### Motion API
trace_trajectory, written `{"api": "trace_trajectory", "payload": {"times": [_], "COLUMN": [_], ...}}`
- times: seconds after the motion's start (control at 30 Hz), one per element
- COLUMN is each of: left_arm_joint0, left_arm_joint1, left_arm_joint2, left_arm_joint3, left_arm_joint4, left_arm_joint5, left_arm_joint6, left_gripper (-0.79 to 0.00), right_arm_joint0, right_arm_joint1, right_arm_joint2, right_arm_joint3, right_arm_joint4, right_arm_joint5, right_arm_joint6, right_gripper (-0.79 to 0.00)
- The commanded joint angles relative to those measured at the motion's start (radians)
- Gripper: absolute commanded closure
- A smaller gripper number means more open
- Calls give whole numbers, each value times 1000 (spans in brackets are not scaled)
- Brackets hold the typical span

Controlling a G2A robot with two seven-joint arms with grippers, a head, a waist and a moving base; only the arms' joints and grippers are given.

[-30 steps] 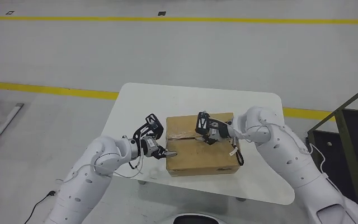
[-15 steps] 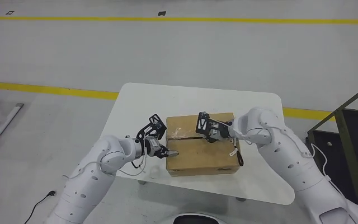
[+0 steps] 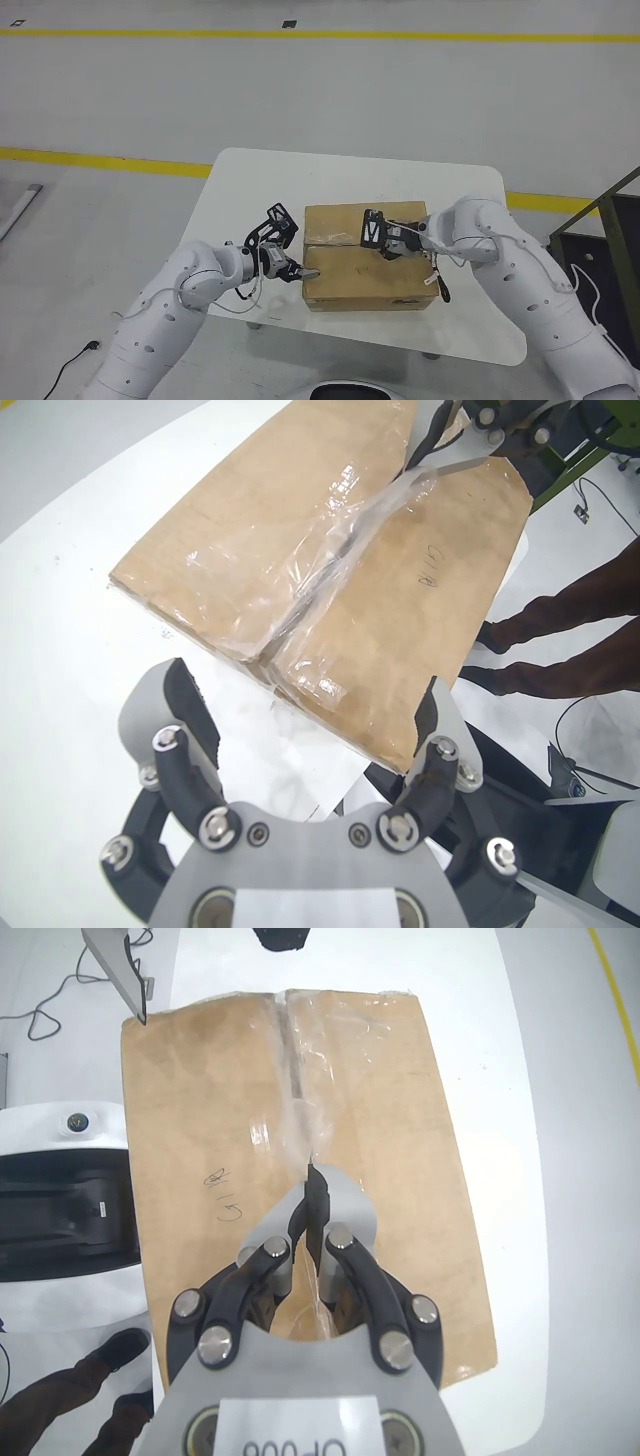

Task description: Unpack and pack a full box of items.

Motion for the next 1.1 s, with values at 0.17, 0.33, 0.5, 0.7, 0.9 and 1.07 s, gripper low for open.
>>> {"api": "trace_trajectory", "payload": {"times": [0.17,0.33,0.5,0.7,0.9,1.07], "left_arm_joint0": [-1,3,4,6,10,31], "left_arm_joint1": [2,5,7,9,14,23], "left_arm_joint2": [-2,-10,-13,-20,-42,-87], "left_arm_joint3": [-3,-10,-14,-14,-17,-32], "left_arm_joint4": [-3,-6,-7,-25,-51,-55], "left_arm_joint5": [4,5,6,1,-10,-1], "left_arm_joint6": [0,7,11,23,39,81], "left_gripper": [-785,-785,-785,-785,-785,-785], "right_arm_joint0": [29,42,46,35,3,-39], "right_arm_joint1": [-7,-11,-8,9,33,51], "right_arm_joint2": [-55,-73,-67,-23,65,154], "right_arm_joint3": [6,18,26,12,0,10], "right_arm_joint4": [-82,-102,-99,-76,26,221], "right_arm_joint5": [-6,6,10,-3,-24,-73], "right_arm_joint6": [14,7,-4,8,-46,-177], "right_gripper": [0,0,-292,-508,-462,0]}}
